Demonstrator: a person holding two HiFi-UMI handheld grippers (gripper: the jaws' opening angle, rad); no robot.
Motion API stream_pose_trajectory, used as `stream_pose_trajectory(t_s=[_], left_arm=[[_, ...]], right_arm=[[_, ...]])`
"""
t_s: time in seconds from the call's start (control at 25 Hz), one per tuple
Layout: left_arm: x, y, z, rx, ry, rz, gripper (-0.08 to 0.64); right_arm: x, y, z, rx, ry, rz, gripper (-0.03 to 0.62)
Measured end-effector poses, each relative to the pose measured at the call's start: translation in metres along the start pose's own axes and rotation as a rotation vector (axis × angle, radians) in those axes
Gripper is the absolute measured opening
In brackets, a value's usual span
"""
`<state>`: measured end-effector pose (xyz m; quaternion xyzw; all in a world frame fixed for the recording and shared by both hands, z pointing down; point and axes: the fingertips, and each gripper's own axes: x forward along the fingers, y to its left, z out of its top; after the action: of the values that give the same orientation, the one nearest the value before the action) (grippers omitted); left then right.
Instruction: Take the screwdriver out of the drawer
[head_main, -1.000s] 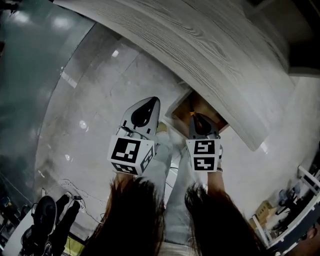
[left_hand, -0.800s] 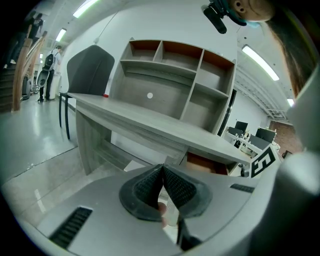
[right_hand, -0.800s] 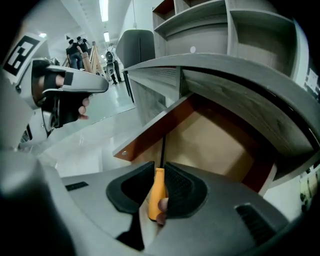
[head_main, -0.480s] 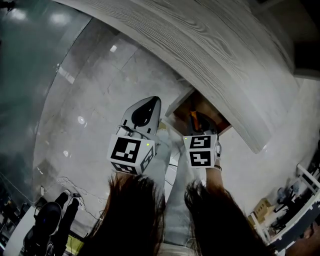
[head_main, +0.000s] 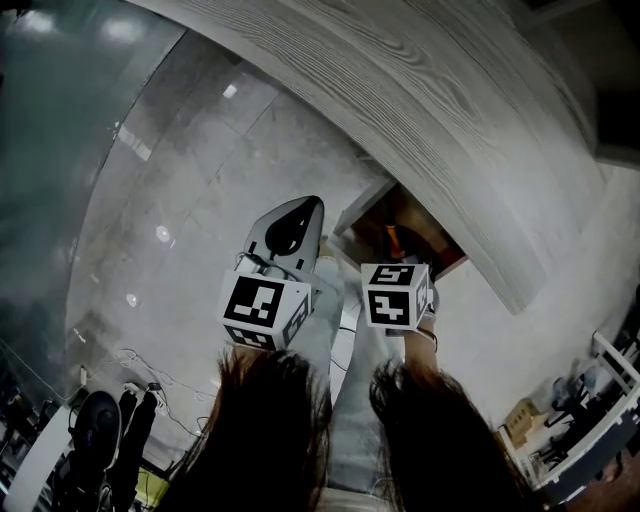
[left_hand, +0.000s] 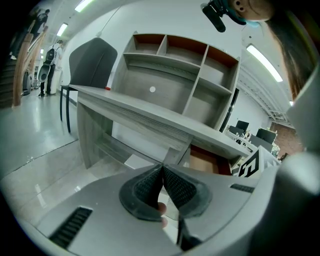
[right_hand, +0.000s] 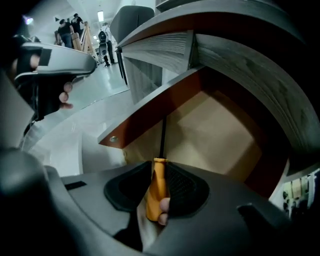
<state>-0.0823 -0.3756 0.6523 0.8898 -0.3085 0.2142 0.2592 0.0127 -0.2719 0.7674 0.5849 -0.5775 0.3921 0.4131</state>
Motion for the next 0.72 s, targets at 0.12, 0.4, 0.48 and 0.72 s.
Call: stream_pose_trajectory(t_s=[0.12,0.4,0.48,0.72], left_arm=[[0.003,0.004,0.004,-0.010,-0.008,0.007,0.017],[0.006,0.004,0.008,-0.013,-0.013,0.017,0.017],[0.004,0.002,0.010,-0.015,-0.013,0.021,0.017],[0.003,0.000,0.008,-0.016,-0.010,0.038,0.017]], right_arm=[[0.005,-0.002,0.000,0.017,0.020,-0.020,0.092],[0.005,-0.005,-0.001,0.044,0.016,-0.049,0.095],[0.003,-0.005,-0.002,0.067,0.023,-0.040,0.087],[0.002,-0.006,0.000,0.077,0.035,0.000,0.083]])
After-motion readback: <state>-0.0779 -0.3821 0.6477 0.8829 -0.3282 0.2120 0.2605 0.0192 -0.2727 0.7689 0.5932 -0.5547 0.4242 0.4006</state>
